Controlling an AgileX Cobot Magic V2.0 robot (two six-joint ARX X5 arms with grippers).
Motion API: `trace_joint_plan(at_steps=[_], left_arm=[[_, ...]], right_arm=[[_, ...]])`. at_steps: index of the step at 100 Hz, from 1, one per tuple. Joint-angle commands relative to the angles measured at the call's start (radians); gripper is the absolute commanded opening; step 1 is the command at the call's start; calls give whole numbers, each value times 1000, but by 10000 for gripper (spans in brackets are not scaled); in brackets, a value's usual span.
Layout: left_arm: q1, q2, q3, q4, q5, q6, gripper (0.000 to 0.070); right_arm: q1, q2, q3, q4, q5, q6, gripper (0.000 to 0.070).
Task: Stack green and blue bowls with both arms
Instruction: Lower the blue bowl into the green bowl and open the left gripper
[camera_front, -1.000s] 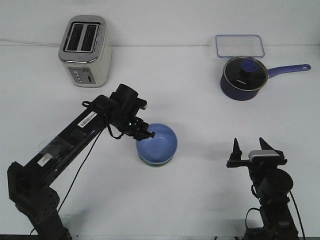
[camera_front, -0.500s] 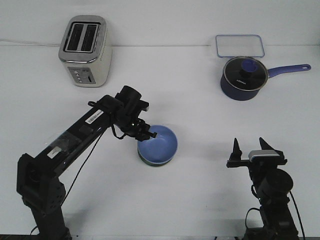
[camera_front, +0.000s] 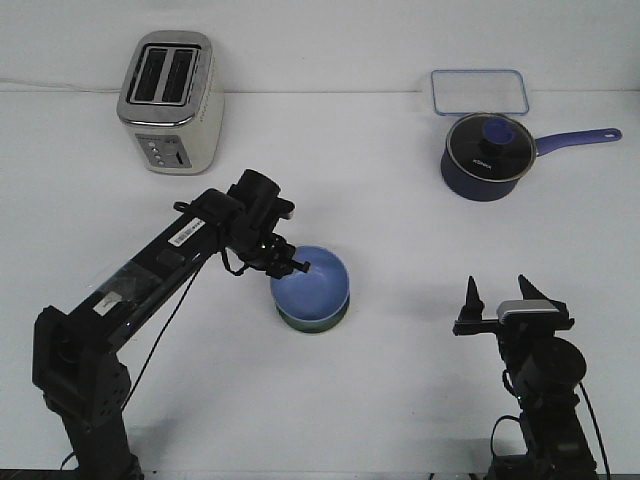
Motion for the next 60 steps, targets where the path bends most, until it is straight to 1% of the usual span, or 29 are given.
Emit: trace_joint_plan(at_steps=[1,37,50,60], left_arm=[[-4,12,19,1,3,-5,15],[-4,13,19,-8,4,-4,15],[-4,13,19,-9,30,-1,16],[-4,13,19,-9,33,0,17]], right_arm=[[2,4,0,10,3,6,582],[2,4,0,10,3,6,582],[2,4,0,10,3,6,582],[2,4,0,10,3,6,582]])
